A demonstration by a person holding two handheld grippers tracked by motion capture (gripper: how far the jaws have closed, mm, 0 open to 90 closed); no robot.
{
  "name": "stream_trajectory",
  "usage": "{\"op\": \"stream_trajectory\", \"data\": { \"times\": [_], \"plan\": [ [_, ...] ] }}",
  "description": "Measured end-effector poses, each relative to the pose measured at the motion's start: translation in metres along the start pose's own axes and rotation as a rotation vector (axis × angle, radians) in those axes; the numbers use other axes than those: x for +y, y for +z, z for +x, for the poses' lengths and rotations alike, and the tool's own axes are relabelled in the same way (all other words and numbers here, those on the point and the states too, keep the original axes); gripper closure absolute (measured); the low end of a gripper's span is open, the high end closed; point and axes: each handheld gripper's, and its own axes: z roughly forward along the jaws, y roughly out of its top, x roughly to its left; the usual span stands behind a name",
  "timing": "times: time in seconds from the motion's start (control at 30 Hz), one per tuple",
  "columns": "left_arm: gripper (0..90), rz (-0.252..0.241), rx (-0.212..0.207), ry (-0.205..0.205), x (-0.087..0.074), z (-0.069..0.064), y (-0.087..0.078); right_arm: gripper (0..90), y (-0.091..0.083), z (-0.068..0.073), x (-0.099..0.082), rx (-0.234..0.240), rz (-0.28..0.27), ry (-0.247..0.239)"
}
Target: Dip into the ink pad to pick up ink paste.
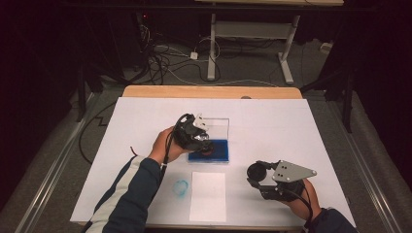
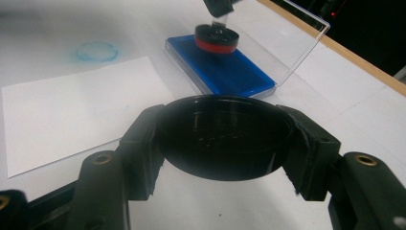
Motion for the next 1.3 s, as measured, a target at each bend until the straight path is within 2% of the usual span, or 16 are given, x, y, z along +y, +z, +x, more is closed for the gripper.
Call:
{"op": "stream_trajectory", "data": {
  "times": [0.13, 0.33, 0.4, 0.53, 0.73, 1.1, 1.3],
  "plan": [
    [55.0, 0.029, 0.016, 0.013, 0.003, 0.000, 0.011, 38.7, 0.000, 0.000, -0.001, 0.000, 0.002, 0.000],
    [55.0, 0.031, 0.027, 0.021, 0.005, -0.002, 0.018, 38.7, -0.001, 0.000, 0.000, 0.000, 0.004, -0.003],
    [55.0, 0.033, 0.032, 0.028, 0.006, -0.003, 0.019, 38.7, -0.001, 0.000, -0.001, 0.005, 0.006, -0.003],
    [54.9, 0.026, 0.018, 0.007, 0.005, -0.002, 0.021, 38.7, 0.000, 0.000, -0.001, 0.008, 0.011, -0.003],
    [54.9, 0.024, 0.018, 0.001, 0.006, -0.003, 0.022, 38.7, 0.000, 0.001, -0.001, 0.009, 0.015, -0.005],
    [54.9, 0.053, 0.023, 0.016, 0.007, -0.006, 0.020, 38.7, 0.001, 0.001, -0.001, 0.014, 0.017, 0.000],
    [54.9, 0.045, 0.013, 0.008, 0.007, -0.004, 0.021, 38.7, 0.000, 0.000, -0.001, 0.006, 0.015, 0.003]
  ]
}}
